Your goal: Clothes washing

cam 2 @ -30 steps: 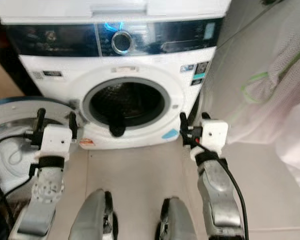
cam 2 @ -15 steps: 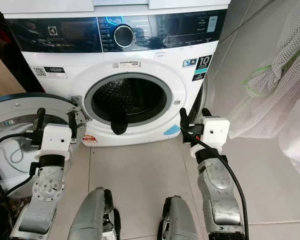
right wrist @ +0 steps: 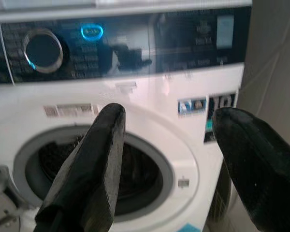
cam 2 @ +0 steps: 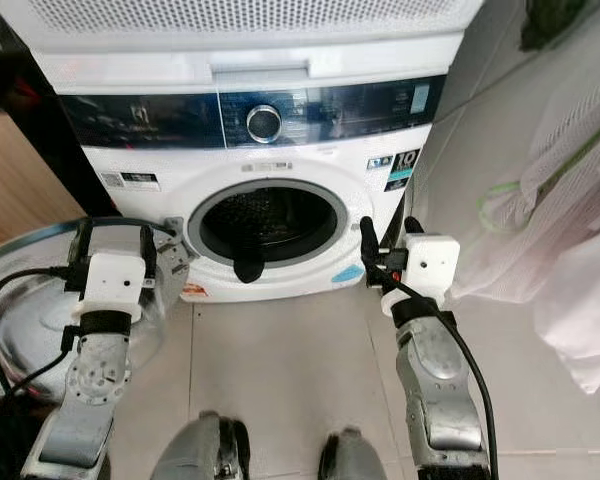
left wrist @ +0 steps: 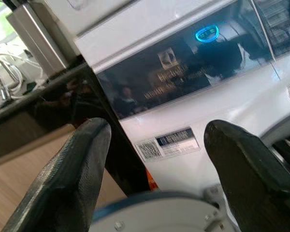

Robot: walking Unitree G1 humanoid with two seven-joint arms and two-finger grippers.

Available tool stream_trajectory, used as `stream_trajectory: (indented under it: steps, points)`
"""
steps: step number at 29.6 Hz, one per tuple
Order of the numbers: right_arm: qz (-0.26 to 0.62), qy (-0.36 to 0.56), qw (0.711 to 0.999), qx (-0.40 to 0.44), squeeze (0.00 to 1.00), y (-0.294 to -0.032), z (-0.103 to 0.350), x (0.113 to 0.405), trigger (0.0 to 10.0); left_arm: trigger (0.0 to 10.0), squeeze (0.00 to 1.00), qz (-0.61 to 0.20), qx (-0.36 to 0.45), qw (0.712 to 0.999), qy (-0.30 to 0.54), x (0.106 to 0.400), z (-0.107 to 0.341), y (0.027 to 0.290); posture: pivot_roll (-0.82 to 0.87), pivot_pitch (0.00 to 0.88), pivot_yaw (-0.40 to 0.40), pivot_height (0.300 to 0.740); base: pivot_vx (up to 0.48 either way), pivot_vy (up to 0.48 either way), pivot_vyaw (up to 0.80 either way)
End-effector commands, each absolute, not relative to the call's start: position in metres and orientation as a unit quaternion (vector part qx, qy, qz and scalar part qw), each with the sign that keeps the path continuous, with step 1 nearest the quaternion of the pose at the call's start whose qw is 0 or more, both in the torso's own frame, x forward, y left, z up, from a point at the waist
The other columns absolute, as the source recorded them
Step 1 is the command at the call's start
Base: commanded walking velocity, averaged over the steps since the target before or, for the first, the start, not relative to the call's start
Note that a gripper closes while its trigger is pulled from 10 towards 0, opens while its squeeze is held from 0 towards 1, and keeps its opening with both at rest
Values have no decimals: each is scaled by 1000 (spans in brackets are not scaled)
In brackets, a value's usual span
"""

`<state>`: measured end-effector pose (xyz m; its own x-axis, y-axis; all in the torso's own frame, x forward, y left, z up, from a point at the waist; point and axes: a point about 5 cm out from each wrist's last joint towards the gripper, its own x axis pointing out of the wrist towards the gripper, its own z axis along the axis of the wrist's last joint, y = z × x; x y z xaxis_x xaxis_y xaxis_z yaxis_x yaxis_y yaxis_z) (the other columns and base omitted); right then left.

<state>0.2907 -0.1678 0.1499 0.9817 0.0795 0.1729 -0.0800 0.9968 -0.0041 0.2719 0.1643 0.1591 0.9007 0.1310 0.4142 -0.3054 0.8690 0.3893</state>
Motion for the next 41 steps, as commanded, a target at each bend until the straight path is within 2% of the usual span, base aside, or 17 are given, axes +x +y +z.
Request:
stream_trajectory:
  steps: [1,12,17,25,34,39,41]
  points:
    - [36,-78,996,4,0,-170,145,290,10000,10000,0,108,225,950,-185,271,155,165,106,188,-20,740,0,0,0]
    - [30,-76,997,3,0,-173,145,289,10000,10000,0,105,225,951,-186,271,156,164,111,215,-19,740,0,0,0]
    - [24,-80,997,7,0,-174,143,290,10000,10000,0,105,224,952,-182,273,154,165,121,201,-10,740,0,0,0]
    - [12,-103,994,18,0,-171,152,312,10000,10000,0,103,215,949,-207,297,168,162,141,83,5,740,0,0,0]
    - [14,-110,994,18,0,-169,152,323,10000,10000,0,110,207,949,-213,306,169,164,151,37,-14,740,0,0,0]
    - [3,-111,994,13,0,-176,151,326,10000,10000,0,117,207,948,-211,310,167,169,151,20,-22,740,0,0,0]
    - [-16,-102,995,6,0,-187,146,326,10000,10000,0,129,204,949,-202,312,163,175,143,0,-24,740,0,0,0]
